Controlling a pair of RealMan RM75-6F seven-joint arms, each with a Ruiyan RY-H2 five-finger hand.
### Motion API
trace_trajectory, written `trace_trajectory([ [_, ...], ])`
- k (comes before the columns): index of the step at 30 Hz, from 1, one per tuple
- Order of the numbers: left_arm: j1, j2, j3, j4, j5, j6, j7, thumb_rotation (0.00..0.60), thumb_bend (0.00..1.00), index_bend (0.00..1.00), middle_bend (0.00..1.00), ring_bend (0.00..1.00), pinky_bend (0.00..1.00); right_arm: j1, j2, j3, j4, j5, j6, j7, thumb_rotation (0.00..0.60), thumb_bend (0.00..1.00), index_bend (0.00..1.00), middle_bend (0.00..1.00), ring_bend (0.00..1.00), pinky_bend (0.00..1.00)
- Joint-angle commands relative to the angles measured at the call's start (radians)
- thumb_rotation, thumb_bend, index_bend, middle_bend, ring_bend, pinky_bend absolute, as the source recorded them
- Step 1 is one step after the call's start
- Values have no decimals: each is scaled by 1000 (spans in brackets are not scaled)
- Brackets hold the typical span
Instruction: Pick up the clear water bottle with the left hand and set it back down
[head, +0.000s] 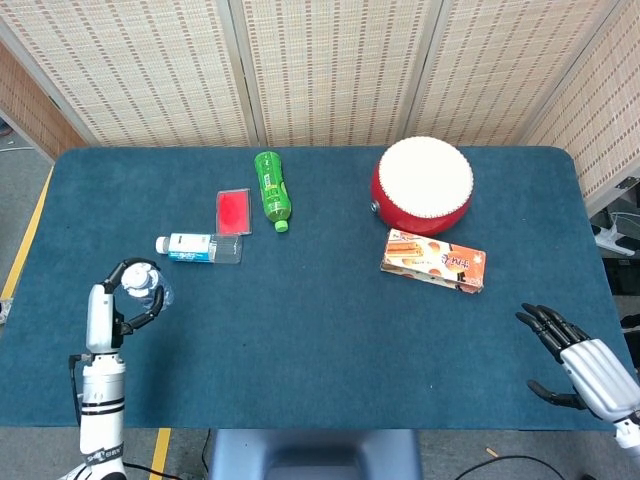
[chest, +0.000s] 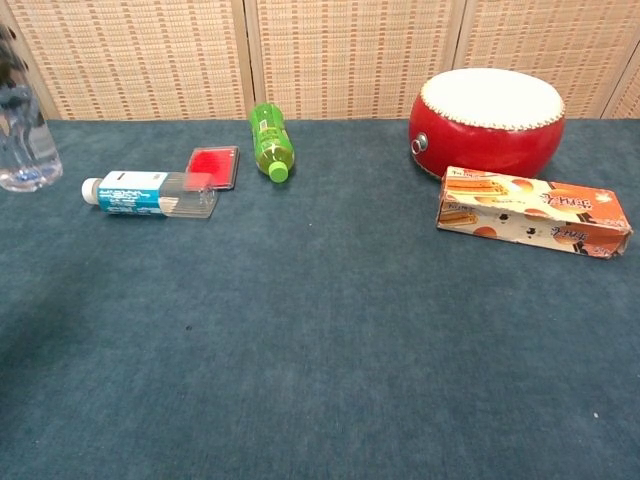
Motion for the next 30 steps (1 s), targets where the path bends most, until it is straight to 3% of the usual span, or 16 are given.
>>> trace_trajectory([
  [1,-17,-62,21,96,-54,-68,-28,600,682,766,770,625,370,1,0,0,-2,1,-4,-2,600,168,0,0,0,213],
  [11,-43,-256,-17,301,-99,-66,-109,600,682,766,767,626,375,6,1,1,-7,7,-16,-7,600,168,0,0,0,213],
  [20,-36,-311,-10,380,-89,-58,-134,600,683,755,740,619,362,4,1,1,-4,6,-11,-2,600,168,0,0,0,213],
  [30,-33,-320,6,423,-66,-76,-169,600,636,497,546,478,269,4,1,0,-5,6,-12,-3,600,168,0,0,0,213],
])
